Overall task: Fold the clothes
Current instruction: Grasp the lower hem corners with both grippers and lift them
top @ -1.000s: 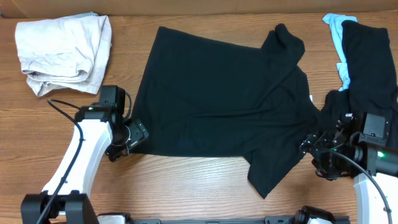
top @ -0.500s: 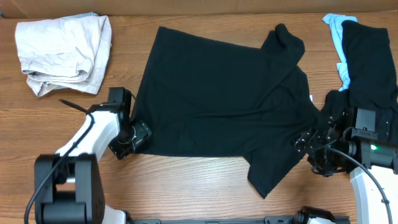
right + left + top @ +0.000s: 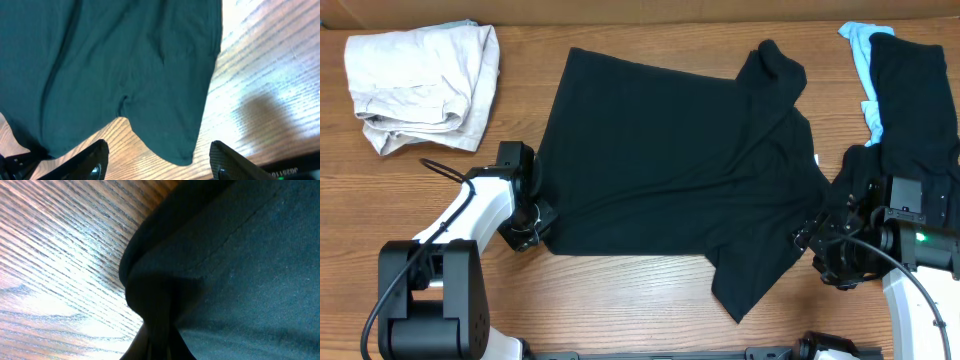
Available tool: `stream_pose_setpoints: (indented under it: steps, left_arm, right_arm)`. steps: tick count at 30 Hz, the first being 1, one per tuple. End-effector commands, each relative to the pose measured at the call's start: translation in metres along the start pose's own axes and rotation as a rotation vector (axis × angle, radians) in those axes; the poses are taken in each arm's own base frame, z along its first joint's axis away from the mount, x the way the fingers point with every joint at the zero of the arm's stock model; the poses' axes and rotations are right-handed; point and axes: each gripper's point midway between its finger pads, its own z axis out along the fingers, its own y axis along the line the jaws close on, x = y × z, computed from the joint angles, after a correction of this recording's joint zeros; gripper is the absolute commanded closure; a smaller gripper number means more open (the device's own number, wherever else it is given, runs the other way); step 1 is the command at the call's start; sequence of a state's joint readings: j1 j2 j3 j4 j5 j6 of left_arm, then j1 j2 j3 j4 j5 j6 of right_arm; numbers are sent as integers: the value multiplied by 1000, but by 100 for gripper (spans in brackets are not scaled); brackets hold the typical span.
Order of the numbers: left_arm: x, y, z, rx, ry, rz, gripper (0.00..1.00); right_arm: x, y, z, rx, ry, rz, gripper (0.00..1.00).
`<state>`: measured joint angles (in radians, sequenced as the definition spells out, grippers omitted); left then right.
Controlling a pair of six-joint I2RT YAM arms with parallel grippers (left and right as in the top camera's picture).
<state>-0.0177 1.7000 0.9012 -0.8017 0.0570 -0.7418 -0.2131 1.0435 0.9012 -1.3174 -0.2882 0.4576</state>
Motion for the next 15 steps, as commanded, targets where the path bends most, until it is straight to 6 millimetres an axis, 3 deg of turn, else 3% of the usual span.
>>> stream_pose_setpoints:
  steps: [1,7,15]
  left_arm:
    - [-7,9,8,-37,-15,-25,96]
    - [-39,-1,-11,26,-74,-53,96]
    - [-50,-8,-18,52,-108,-50,96]
  right_arm:
    - [4,0,2,10,9,25,34]
    - [20,7,8,25,55,48,39]
    - [84,-4,45,158,220,69,41]
